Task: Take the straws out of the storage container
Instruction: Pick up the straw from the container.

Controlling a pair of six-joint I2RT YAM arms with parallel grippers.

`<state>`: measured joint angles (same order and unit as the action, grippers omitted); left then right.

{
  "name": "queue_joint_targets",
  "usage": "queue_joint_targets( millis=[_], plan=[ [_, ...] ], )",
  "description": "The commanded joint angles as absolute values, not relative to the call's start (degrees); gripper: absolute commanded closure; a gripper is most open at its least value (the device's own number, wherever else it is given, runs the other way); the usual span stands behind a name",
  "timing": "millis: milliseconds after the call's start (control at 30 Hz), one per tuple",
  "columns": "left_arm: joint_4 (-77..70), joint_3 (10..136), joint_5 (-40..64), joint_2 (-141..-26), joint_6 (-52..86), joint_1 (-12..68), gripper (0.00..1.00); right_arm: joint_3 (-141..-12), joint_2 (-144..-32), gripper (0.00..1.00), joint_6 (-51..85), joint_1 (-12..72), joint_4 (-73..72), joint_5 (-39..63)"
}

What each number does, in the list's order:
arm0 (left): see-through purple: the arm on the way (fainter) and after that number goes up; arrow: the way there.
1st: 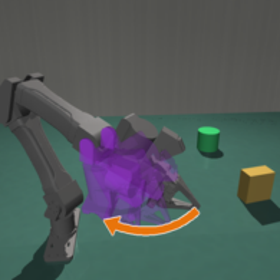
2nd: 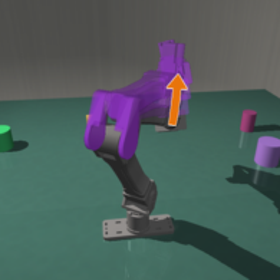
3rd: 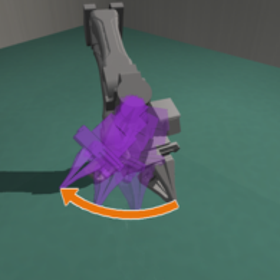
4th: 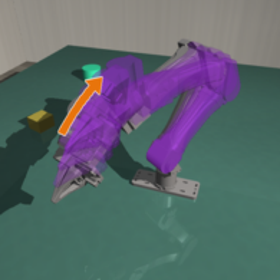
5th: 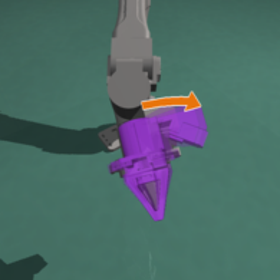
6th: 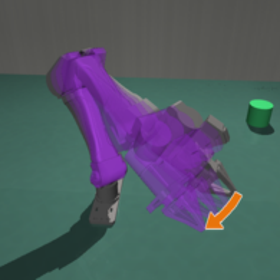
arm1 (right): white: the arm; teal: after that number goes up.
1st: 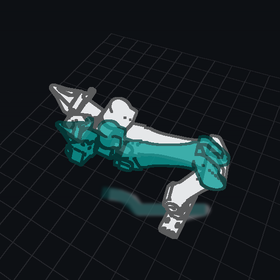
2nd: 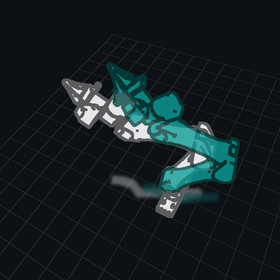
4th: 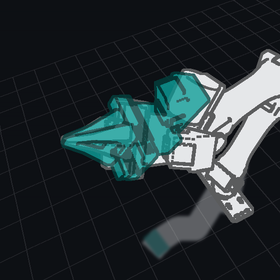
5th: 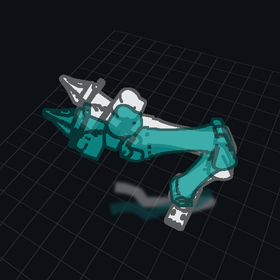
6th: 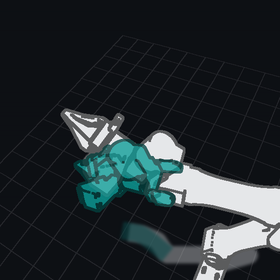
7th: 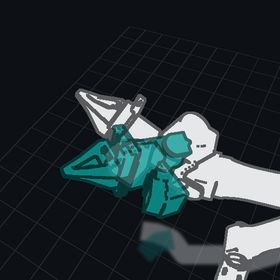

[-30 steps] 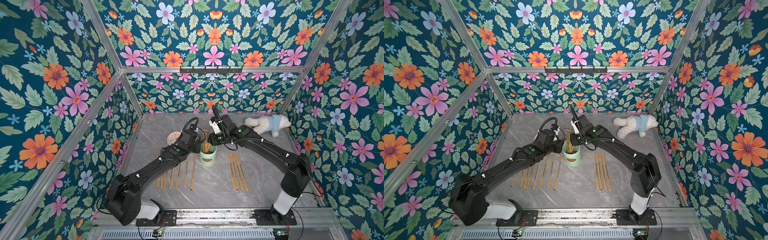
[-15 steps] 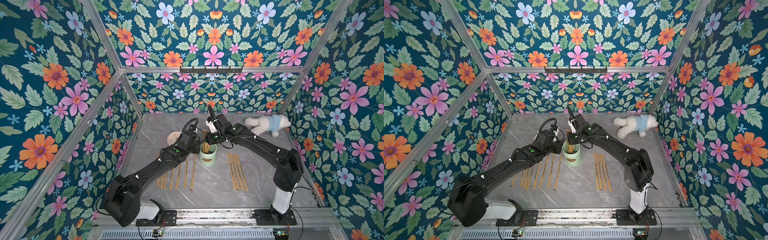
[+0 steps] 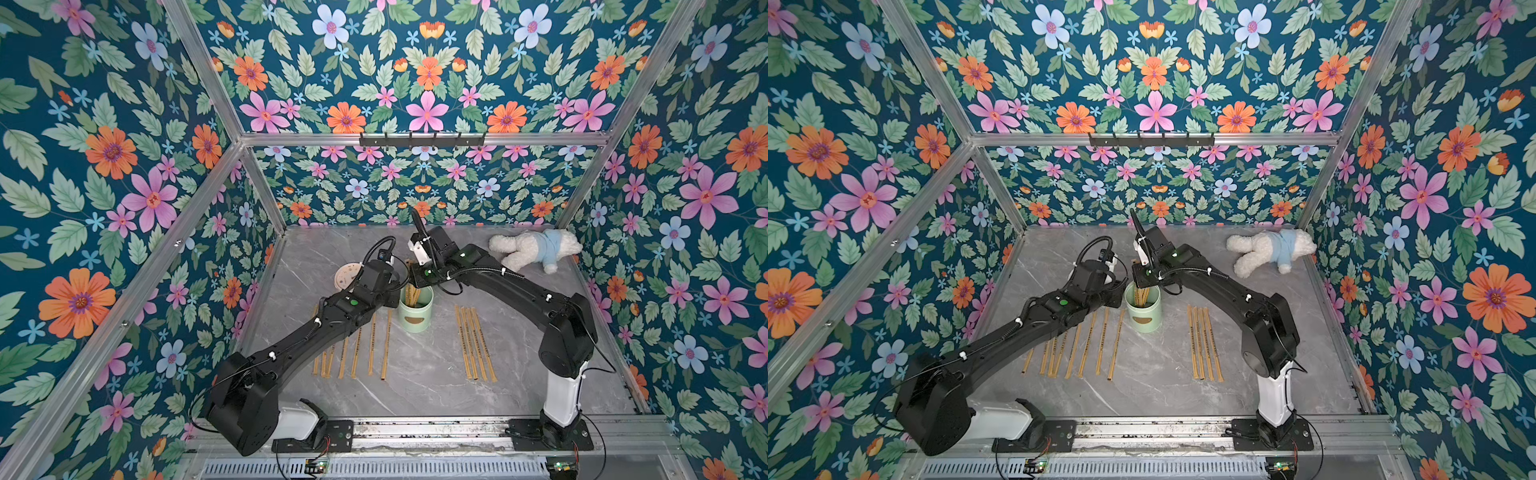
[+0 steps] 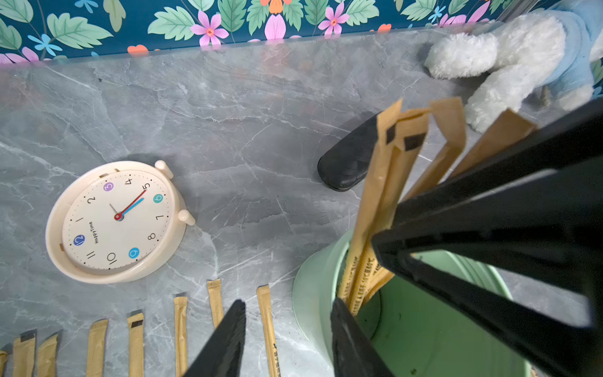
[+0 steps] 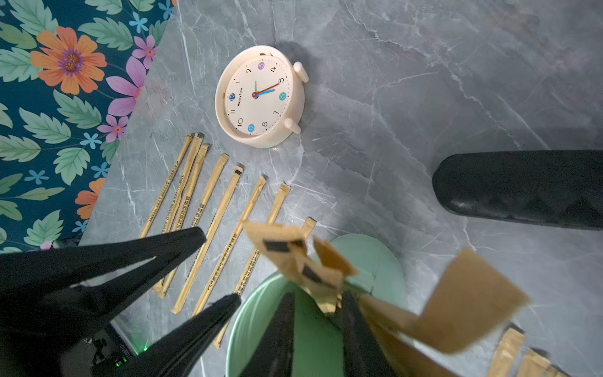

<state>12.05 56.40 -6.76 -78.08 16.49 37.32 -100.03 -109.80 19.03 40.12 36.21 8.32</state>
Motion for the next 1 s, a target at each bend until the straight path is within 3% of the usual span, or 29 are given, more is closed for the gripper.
queue_joint_targets(
  millis=[0, 400, 967],
  plan=[
    [12.0, 56.3, -7.4, -77.9, 16.2, 37.3, 0.55, -100.6, -110.5, 0.73, 18.2, 40.2, 36.9, 7.3],
    [12.1, 56.0, -7.6, -77.7, 16.1, 37.2, 0.55, -101.8, -112.1, 0.74, 17.8, 40.2, 37.5, 7.2],
    [11.8, 56.1, -7.5, -77.5, 16.3, 37.2, 0.55, -101.6, -110.1, 0.90, 17.4, 40.1, 38.4, 8.0]
  ],
)
